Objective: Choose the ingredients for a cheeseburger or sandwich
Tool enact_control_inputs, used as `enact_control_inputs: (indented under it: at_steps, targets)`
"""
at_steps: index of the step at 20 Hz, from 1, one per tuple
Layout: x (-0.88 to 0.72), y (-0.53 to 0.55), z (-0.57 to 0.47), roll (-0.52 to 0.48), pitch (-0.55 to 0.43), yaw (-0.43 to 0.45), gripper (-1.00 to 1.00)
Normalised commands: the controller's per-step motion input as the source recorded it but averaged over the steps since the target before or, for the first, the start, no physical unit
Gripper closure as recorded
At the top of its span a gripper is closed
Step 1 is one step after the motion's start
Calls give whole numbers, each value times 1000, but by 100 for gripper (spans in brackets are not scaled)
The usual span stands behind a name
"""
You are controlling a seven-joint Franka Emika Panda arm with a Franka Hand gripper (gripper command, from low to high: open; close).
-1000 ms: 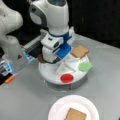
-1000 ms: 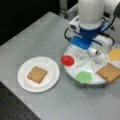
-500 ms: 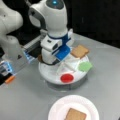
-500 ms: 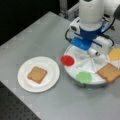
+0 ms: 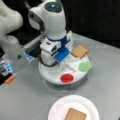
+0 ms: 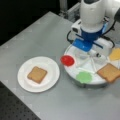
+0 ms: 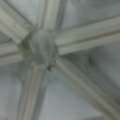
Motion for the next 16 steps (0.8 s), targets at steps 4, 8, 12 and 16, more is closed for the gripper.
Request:
enact_control_inputs:
  at_steps: [4,8,12,16]
  targets:
    - [-254,185,-170,103,-247,-105,-100]
    - [-232,208,-210,66,-254,-106,-100]
    - [-204,184,-216,51,-248,-118,-100]
    - [-164,159,-201,51,-225,-133,-100]
